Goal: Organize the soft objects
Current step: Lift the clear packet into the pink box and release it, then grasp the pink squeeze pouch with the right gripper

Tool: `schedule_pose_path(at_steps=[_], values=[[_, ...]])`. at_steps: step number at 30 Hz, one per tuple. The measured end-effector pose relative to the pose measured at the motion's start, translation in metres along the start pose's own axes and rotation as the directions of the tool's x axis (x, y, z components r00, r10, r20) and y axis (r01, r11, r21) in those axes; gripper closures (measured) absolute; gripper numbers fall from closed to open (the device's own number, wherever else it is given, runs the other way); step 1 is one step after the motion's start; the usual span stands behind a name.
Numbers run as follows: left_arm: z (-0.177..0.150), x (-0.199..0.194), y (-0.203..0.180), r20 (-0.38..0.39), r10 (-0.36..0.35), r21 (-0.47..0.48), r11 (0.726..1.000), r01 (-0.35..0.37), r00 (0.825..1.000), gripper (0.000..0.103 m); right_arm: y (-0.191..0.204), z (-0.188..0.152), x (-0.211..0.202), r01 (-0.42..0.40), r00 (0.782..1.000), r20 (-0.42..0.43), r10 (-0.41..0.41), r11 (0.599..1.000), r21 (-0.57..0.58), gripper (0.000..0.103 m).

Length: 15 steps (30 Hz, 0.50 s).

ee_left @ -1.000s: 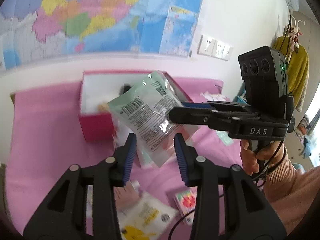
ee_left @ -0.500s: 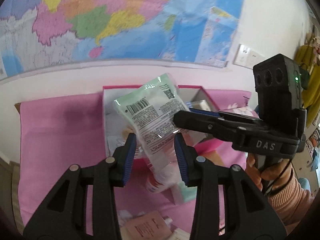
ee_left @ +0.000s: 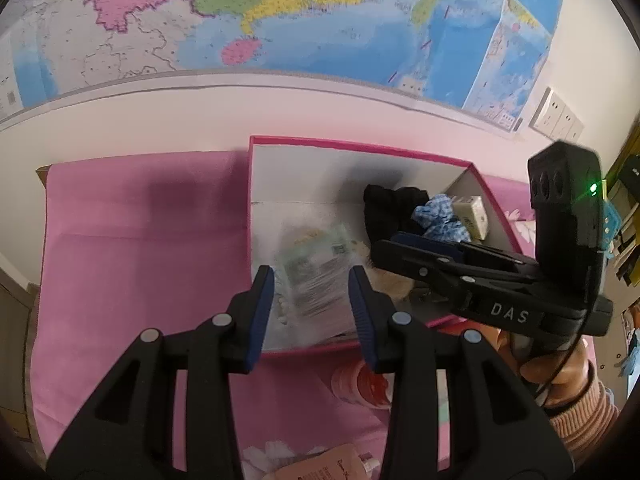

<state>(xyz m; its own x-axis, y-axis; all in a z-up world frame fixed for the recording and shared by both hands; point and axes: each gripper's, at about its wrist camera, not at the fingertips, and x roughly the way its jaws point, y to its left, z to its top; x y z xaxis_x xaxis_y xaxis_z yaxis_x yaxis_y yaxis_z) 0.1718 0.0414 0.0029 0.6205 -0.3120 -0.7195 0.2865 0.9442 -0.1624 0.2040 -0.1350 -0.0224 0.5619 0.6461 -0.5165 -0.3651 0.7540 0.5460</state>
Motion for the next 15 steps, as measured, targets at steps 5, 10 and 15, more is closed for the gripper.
schedule_pose_path(at_steps=[5, 10, 15], values=[[-0.012, -0.026, 0.005, 0.059, 0.011, -0.007, 1.0, -0.011, 0.998, 0.062, -0.008, -0.01, -0.025, 0.013, 0.999, 0.041, -0.013, 1.0, -0.004, 0.065], [-0.035, -0.054, 0.008, 0.093, -0.025, 0.003, 1.0, 0.025, 0.995, 0.062, -0.008, -0.024, -0.075, -0.025, 0.993, 0.113, 0.027, 1.0, -0.016, 0.064], [-0.07, -0.069, 0.003, 0.074, -0.027, 0.019, 0.999, 0.026, 0.997, 0.062, 0.011, -0.05, -0.114, -0.087, 0.99, 0.1, 0.096, 0.992, -0.095, 0.064]])
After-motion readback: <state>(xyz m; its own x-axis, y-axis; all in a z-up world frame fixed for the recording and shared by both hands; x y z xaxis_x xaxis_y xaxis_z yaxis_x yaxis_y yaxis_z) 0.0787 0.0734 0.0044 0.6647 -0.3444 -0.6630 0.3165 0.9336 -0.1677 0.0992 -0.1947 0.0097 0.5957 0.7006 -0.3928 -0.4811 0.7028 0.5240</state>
